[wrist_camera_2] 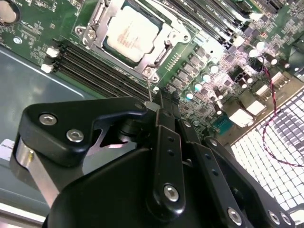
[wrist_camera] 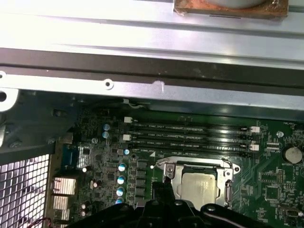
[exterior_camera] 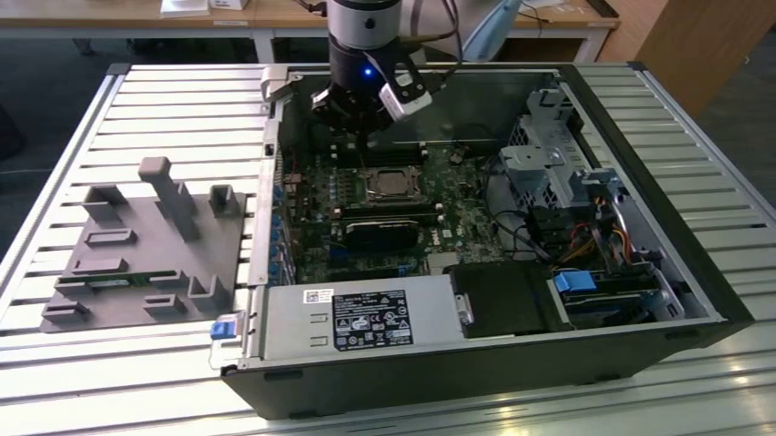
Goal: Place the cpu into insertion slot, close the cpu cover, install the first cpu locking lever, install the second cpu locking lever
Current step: 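Install the first cpu locking lever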
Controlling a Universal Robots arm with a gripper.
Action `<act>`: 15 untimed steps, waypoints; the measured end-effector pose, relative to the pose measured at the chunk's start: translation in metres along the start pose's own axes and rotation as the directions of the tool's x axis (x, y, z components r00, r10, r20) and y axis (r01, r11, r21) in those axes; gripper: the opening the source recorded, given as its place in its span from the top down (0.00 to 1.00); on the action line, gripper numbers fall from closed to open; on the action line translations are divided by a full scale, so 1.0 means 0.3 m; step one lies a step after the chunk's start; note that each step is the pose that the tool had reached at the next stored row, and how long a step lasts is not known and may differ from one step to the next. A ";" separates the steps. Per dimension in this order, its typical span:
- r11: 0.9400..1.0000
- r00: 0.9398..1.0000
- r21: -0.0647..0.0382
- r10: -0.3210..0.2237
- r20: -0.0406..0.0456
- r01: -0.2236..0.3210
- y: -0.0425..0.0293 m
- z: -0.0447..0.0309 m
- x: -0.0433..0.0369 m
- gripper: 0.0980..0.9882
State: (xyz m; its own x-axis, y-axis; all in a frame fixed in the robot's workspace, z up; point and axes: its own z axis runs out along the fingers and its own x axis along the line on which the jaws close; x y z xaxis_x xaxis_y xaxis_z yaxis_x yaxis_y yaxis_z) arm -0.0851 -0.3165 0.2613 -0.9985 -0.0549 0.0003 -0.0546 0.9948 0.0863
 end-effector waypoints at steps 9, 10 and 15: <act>1.000 1.000 0.000 0.000 0.000 0.000 0.003 0.001 0.040 0.99; 1.000 1.000 0.000 0.000 0.000 0.000 0.004 0.001 0.043 0.99; 1.000 1.000 0.000 0.000 0.000 0.000 0.013 0.003 0.051 0.99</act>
State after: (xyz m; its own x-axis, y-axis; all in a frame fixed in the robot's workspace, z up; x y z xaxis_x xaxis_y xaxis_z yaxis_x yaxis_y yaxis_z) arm -0.1005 -0.3133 0.2606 -0.9985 -0.0548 0.0002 -0.0545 0.9948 0.0862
